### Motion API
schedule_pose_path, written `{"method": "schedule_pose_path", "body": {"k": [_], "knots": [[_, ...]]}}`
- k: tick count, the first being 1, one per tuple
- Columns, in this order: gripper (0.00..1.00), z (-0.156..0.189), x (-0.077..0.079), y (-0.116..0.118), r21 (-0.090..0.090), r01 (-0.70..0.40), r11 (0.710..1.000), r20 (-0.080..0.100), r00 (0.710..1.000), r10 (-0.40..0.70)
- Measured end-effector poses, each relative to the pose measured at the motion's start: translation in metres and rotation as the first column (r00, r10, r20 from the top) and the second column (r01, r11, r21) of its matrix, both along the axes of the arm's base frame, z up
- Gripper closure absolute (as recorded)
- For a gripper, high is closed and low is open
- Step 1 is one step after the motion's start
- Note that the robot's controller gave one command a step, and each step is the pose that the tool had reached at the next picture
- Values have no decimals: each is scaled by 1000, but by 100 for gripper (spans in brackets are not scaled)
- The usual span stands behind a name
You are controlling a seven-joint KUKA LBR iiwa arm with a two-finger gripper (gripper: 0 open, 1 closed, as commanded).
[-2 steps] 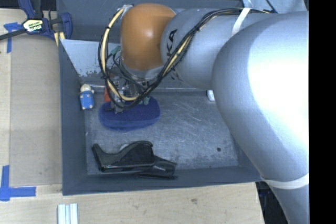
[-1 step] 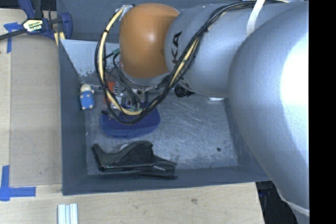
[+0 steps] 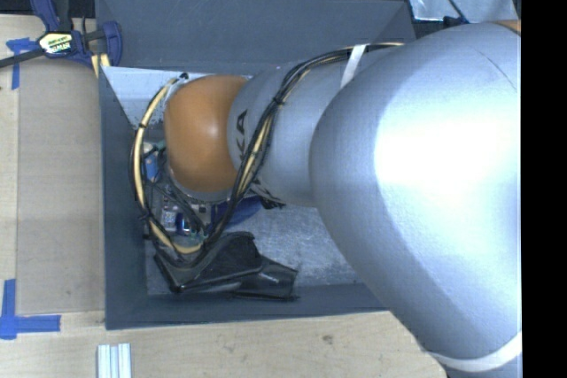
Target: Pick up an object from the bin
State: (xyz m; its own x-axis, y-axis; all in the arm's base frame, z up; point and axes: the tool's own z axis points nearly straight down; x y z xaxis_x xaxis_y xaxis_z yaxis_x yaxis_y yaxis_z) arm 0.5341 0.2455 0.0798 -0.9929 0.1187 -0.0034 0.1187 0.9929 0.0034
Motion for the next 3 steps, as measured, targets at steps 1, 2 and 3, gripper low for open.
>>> {"method": "schedule_pose_path", "body": {"k": [1,2,3], "knots": [[100,-8,68,-1,-2,-37,999,3,999,37],[100,143,58,-14,1,22,1000,8,1000,-22],[0,137,56,-15,-2,21,1000,-1,1000,-21]]}}
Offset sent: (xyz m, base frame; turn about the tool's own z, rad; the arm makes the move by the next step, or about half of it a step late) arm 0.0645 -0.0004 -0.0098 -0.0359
